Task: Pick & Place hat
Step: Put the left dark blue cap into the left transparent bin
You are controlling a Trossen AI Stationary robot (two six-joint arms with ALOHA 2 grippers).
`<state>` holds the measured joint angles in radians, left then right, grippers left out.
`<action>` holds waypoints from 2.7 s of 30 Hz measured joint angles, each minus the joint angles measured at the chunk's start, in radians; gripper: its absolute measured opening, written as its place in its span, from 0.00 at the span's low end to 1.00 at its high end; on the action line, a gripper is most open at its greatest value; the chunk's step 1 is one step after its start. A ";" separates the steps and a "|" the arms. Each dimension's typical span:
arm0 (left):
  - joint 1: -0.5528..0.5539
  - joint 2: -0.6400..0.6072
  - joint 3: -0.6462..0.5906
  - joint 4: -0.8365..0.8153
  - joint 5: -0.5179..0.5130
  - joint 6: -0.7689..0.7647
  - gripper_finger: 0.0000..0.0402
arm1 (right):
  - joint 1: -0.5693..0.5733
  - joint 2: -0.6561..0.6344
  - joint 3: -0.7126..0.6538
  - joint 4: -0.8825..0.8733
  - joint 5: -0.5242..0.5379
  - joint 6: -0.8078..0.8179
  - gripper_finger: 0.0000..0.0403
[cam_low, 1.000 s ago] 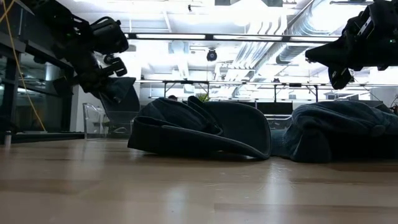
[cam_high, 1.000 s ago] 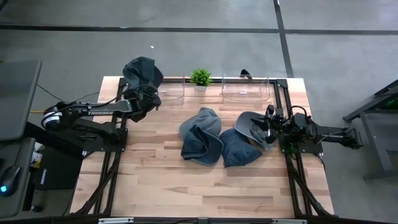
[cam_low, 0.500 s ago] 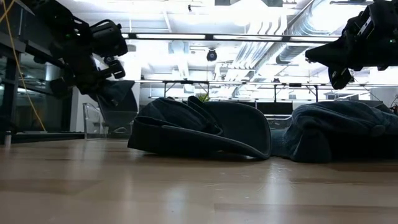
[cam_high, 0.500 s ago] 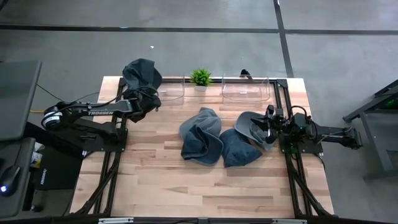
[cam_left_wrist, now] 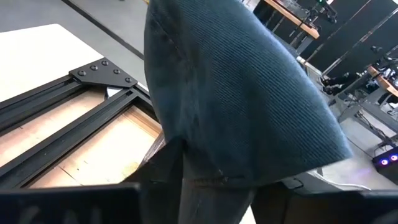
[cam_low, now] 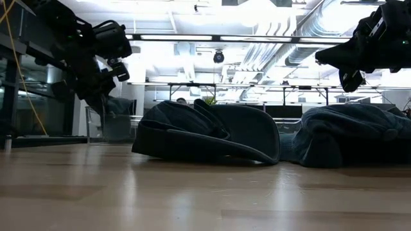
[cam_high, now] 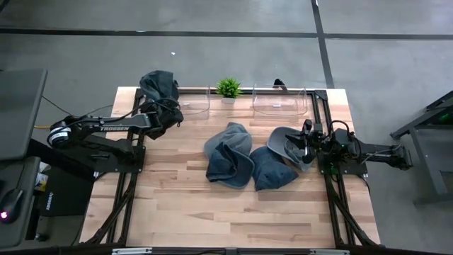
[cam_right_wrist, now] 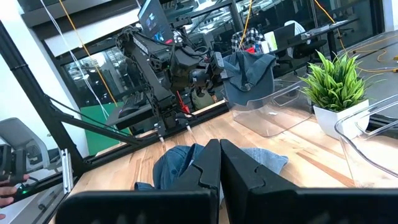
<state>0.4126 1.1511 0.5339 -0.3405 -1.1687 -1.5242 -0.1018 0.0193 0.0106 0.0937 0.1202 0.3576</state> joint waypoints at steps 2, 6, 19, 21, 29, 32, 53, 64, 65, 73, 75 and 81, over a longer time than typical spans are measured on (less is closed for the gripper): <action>0.000 0.000 0.000 0.000 -0.001 0.000 0.37 | 0.000 0.000 0.000 0.000 0.000 0.000 0.00; 0.000 0.000 0.000 0.000 -0.002 -0.009 0.43 | 0.000 0.000 0.000 0.000 0.000 0.000 0.00; 0.000 0.000 0.000 0.000 0.018 -0.078 0.66 | 0.000 0.000 0.000 0.000 0.000 0.000 0.00; 0.000 0.000 0.000 0.000 0.032 -0.079 0.70 | 0.000 0.000 0.000 0.000 0.000 0.000 0.00; 0.000 -0.003 0.000 0.005 0.060 -0.077 0.84 | 0.000 0.000 0.000 0.000 0.000 0.000 0.00; -0.001 -0.012 0.000 0.018 0.061 -0.047 0.87 | 0.000 0.000 0.000 0.000 0.000 0.000 0.00; -0.202 -0.263 0.000 0.053 -0.016 0.321 0.93 | 0.000 0.000 0.000 0.000 0.000 0.000 0.00; -0.486 -0.314 0.000 0.052 -0.015 0.329 0.93 | 0.000 0.000 0.000 0.000 0.000 0.000 0.00; -0.506 -0.314 0.000 0.053 -0.008 0.341 0.93 | 0.000 0.000 0.000 0.000 0.000 0.000 0.00; -0.641 -0.249 0.000 0.057 0.133 0.368 0.93 | 0.000 0.000 0.000 0.000 0.000 0.000 0.00; -0.665 -0.218 0.000 0.064 0.185 0.364 0.93 | 0.000 0.000 0.000 0.000 0.000 0.000 0.00; -0.729 -0.110 0.000 0.204 0.287 0.349 0.93 | 0.000 0.000 0.000 0.000 0.000 0.000 0.00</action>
<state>-0.3164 1.0412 0.5335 -0.1364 -0.8817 -1.1749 -0.1017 0.0193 0.0105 0.0937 0.1204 0.3576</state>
